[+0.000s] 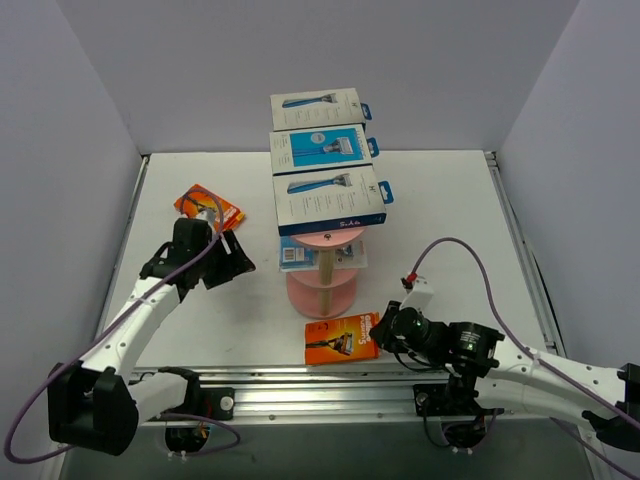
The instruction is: Place and organize the shaving razors onto the shelf
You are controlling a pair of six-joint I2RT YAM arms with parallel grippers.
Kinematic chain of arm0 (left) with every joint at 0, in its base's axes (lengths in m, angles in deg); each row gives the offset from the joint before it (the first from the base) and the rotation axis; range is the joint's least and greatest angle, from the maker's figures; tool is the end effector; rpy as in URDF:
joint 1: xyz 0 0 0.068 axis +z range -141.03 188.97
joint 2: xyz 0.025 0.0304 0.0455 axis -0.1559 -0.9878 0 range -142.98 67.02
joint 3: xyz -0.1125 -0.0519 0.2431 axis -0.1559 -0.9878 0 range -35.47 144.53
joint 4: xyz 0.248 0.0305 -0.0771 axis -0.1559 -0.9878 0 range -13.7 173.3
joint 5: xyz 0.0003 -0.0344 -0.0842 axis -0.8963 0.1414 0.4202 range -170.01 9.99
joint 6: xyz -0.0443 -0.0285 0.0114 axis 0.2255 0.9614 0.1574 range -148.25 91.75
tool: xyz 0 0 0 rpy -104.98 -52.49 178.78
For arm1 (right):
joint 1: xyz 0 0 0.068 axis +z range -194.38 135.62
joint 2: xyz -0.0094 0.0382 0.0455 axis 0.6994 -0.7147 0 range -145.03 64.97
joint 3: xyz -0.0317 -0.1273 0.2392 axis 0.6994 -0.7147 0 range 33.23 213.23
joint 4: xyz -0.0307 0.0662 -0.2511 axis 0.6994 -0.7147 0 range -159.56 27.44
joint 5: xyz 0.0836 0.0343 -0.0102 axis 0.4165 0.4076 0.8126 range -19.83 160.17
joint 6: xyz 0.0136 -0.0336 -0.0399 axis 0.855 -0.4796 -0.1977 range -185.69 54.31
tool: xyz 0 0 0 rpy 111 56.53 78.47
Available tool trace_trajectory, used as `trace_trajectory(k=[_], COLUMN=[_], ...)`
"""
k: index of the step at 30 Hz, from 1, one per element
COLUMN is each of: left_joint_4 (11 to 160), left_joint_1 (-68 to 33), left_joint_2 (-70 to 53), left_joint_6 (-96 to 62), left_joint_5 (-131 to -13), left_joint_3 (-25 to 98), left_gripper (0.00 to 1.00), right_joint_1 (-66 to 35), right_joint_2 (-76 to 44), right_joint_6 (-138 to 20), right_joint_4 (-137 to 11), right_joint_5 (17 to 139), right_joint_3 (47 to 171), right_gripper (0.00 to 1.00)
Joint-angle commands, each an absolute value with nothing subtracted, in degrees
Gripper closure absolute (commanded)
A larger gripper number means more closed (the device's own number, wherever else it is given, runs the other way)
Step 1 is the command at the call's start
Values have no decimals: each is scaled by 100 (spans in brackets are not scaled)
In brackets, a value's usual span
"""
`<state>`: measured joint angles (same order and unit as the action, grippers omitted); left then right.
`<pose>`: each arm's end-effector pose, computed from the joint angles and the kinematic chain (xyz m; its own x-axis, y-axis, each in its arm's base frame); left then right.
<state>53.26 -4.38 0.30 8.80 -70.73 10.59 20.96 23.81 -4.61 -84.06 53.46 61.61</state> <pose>0.2276 -0.0599 0.2413 -0.7981 -0.4219 -0.4302 -0.1926 0.8551 -0.4813 0.0774 0.1437 0.2306 -0.7888 0.2912 -0.5414 -0.1673 0.7458 0.6449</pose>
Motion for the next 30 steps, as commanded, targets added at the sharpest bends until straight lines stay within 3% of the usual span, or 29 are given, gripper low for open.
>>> trace_trajectory(k=[1,6,13,30], left_joint_4=[5218,5139,4955,5359], left_joint_1=[-404,-395,-387,-404], left_joint_2=[444,813,778,1235], left_joint_6=[402,41,-513,-830], left_joint_5=[-7140,-7386,-7702,-7509], left_joint_3=[1471,1717,2130,1753], left_gripper=[23,4,6,6], right_joint_1=[2022,2004,1952,1187], right_joint_2=[2796,2921,2253,1576], right_joint_6=[-435,-197,-100,-777], right_joint_4=[-9252,-9631,-10123,-11204], right_joint_5=[4847,4662,4170,3282], right_joint_3=[6417,6715,7426,9211], right_gripper=[100,100,100,100])
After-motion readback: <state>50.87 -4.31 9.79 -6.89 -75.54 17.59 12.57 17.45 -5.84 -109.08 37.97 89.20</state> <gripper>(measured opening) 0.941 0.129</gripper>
